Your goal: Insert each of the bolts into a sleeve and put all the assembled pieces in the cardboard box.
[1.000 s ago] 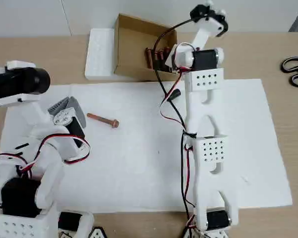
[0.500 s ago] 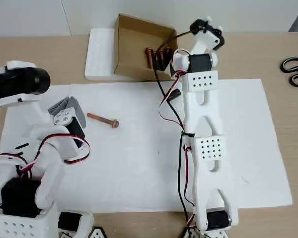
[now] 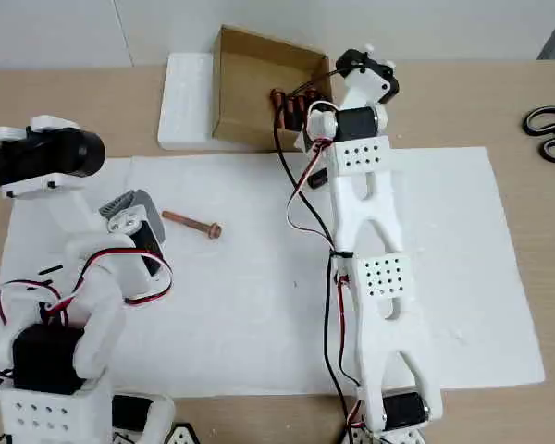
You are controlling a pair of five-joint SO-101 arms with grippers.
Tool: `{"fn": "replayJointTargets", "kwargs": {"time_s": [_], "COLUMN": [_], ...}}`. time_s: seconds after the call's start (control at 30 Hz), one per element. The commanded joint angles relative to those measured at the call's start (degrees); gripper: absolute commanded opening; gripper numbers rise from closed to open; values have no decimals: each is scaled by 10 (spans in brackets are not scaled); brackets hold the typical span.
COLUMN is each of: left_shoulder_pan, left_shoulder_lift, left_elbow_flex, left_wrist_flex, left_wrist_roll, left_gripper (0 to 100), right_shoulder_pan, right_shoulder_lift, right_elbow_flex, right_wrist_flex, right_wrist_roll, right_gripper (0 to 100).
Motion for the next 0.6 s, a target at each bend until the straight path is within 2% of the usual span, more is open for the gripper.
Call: {"fn": "replayJointTargets", "kwargs": {"time_s": [0.0, 0.57], "left_shoulder_pan": [2, -2], "left_shoulder_lift": [0, 1], "left_elbow_flex": [-5, -2], "left_wrist_flex": [-16, -16], "left_wrist_roll": [-4, -4], "left_gripper": [7, 7], "right_shoulder_pan": [-4, -20], "right_shoulder_lift": [-6, 49], "right_elbow_flex": [-8, -10], "right_wrist_flex": [-2, -7], "right_wrist_roll": [-2, -4], "right_gripper": [147, 147]}}
